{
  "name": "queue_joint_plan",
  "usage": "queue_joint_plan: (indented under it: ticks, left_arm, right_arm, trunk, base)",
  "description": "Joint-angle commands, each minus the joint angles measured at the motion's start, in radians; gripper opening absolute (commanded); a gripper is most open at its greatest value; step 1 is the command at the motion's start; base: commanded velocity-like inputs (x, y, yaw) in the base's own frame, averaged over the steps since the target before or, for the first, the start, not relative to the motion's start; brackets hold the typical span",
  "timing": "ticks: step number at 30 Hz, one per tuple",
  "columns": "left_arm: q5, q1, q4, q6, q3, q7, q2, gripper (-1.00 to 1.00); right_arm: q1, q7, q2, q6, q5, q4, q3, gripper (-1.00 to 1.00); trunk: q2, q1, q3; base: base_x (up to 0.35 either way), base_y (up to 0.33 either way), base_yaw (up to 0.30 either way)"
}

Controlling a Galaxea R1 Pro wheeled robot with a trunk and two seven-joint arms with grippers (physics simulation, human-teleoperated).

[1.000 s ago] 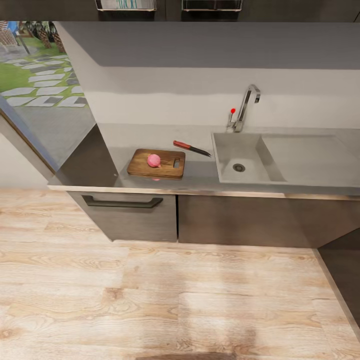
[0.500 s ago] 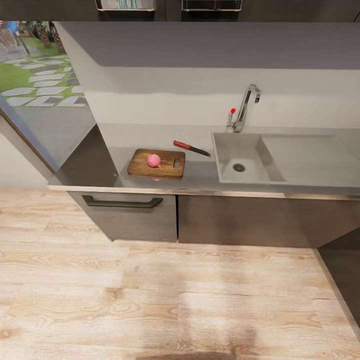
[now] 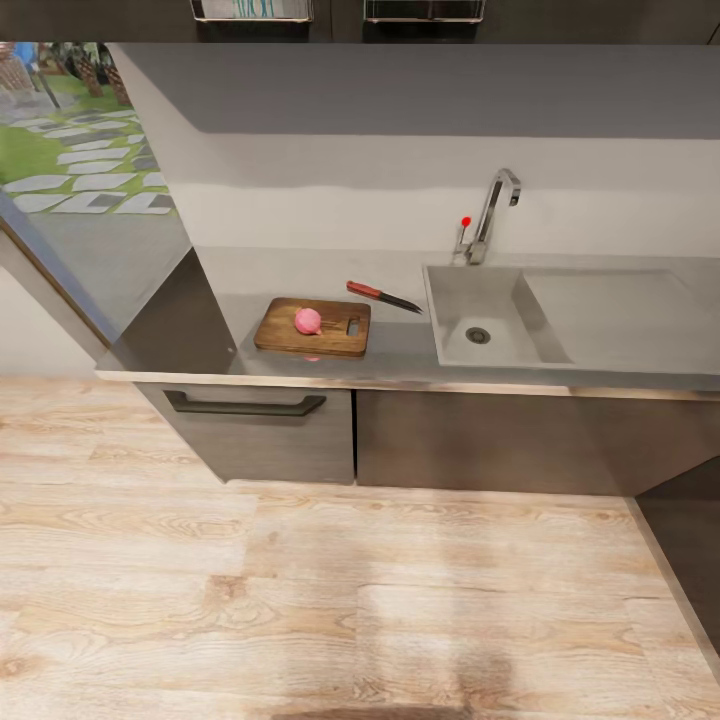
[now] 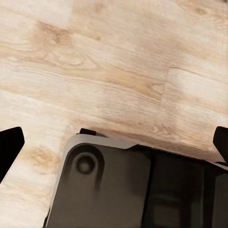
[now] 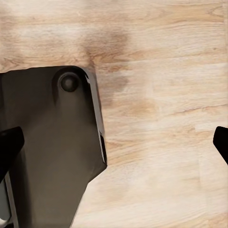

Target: In the kitchen, take the Vidalia onion out of the sink, dice it on the chopping board with the paring knife, put the diced onion into the bowl on the countertop, then place both the paring knife and the chopping board into the sink.

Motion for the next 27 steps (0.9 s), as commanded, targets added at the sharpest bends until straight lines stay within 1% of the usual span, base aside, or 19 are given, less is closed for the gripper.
queue_joint_plan:
  ticks: [1,2,5,7,11,16,19,20,21,22,23,24,25,27]
  left_arm:
    - [0.0,0.009,-0.011,0.001,0.014,-0.008,-0.006,1.0]
    - [-0.017,0.03,-0.027,-0.003,0.026,-0.006,-0.012,1.0]
    - [-0.026,0.047,-0.037,-0.009,0.033,-0.006,-0.018,1.0]
    - [-0.029,0.054,-0.041,-0.031,0.036,-0.004,-0.018,1.0]
    - [-0.031,0.059,-0.046,-0.065,0.038,0.002,-0.004,1.0]
    - [-0.032,0.06,-0.068,-0.069,0.039,0.005,-0.004,1.0]
    - [-0.034,0.072,-0.139,-0.03,0.042,0.005,-0.005,1.0]
    - [-0.035,0.093,-0.186,0.003,0.043,0.004,-0.005,1.0]
    - [-0.035,0.105,-0.213,0.022,0.043,0.004,-0.005,1.0]
    - [-0.036,0.131,-0.268,0.057,0.044,0.004,-0.005,1.0]
    - [-0.036,0.16,-0.341,0.094,0.046,0.003,-0.007,1.0]
    - [-0.036,0.172,-0.375,0.109,0.053,0.003,-0.01,1.0]
    - [-0.036,0.179,-0.398,0.118,0.064,0.003,-0.014,1.0]
    - [-0.037,0.186,-0.416,0.125,0.08,0.002,-0.017,1.0]
  right_arm:
    - [0.001,-0.01,-0.001,0.0,-0.002,-0.002,0.009,1.0]
    - [0.001,-0.01,-0.001,0.0,-0.003,-0.002,0.009,1.0]
    - [0.001,-0.01,-0.001,0.0,-0.002,-0.002,0.009,1.0]
    - [0.001,-0.01,-0.001,0.0,-0.002,-0.002,0.009,1.0]
    - [0.001,-0.01,-0.001,0.0,-0.002,-0.002,0.009,1.0]
    - [0.001,-0.01,-0.001,0.0,-0.003,-0.002,0.009,1.0]
    - [0.001,-0.01,-0.001,0.0,-0.002,-0.002,0.009,1.0]
    - [0.001,-0.01,-0.001,0.0,-0.002,-0.002,0.009,1.0]
    - [0.001,-0.01,-0.001,0.0,-0.002,-0.002,0.009,1.0]
    - [0.001,-0.01,-0.001,0.0,-0.002,-0.002,0.009,1.0]
    - [0.001,-0.01,-0.001,0.0,-0.003,-0.002,0.009,1.0]
    - [0.001,-0.01,-0.001,0.0,-0.003,-0.002,0.009,1.0]
    - [0.001,-0.01,-0.001,0.0,-0.003,-0.002,0.009,1.0]
    - [0.001,-0.01,-0.001,0.0,-0.002,-0.002,0.009,1.0]
  trunk:
    - [-0.002,0.001,-0.001]
    - [-0.002,0.001,-0.001]
    - [-0.002,0.001,-0.001]
    - [-0.002,0.001,-0.001]
    - [-0.002,0.001,-0.001]
    - [-0.002,0.001,-0.001]
    - [-0.002,0.001,-0.001]
    - [-0.002,0.001,-0.001]
    - [-0.002,0.001,-0.001]
    - [-0.002,0.001,-0.001]
    - [-0.002,0.001,-0.001]
    - [-0.002,0.001,-0.001]
    - [-0.002,0.001,-0.001]
    - [-0.002,0.001,-0.001]
  base:
    - [0.0,0.0,0.0]
    - [0.0,0.0,0.0]
    - [0.0,0.0,0.0]
    - [0.0,0.0,0.0]
    - [0.0,0.0,0.0]
    - [0.0,0.0,0.0]
    - [0.0,0.0,0.0]
    - [0.0,0.0,0.0]
    - [0.0,0.0,0.0]
    - [0.0,0.0,0.0]
    - [0.0,0.0,0.0]
    - [0.0,0.0,0.0]
    - [0.0,0.0,0.0]
    - [0.0,0.0,0.0]
